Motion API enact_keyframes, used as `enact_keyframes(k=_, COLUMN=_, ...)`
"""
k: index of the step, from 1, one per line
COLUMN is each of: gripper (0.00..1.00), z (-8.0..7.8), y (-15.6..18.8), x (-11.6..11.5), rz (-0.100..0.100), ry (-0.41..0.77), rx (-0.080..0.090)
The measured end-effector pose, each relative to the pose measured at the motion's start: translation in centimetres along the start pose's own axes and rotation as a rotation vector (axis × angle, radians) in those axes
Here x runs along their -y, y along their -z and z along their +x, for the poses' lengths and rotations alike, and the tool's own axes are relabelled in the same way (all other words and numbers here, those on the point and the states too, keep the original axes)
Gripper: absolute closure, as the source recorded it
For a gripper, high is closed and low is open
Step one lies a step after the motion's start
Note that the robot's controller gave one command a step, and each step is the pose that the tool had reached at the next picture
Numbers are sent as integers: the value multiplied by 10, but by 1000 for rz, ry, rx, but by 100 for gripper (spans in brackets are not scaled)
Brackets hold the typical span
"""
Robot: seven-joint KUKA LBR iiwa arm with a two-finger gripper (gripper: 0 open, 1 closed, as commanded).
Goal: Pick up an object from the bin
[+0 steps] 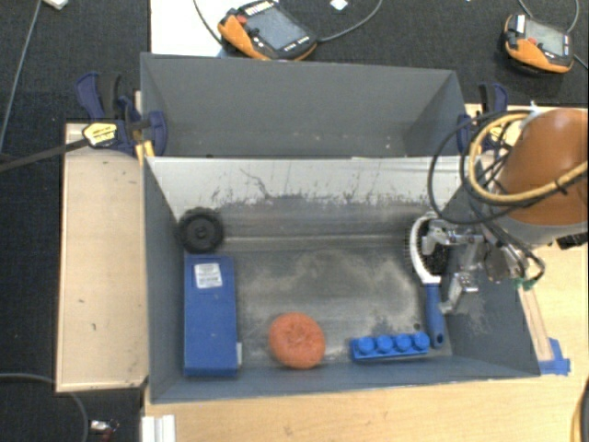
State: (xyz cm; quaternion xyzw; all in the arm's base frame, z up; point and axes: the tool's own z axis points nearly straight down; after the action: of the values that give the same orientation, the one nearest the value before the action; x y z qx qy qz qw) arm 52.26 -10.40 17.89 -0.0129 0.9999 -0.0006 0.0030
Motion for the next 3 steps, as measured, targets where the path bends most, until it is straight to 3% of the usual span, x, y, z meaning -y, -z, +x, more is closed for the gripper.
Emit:
enact_keyframes(k=1, gripper=0, z=13, y=-9, x=-34, rz=1, ry=-114, rx=7)
enact_keyframes(k=2, gripper=0, z=-22, y=-26, x=29, rz=4, ry=179, rx=8)
enact_keyframes(k=3, gripper=0, z=-13, y=-52, x=2, rz=3, ry=300, rx=11)
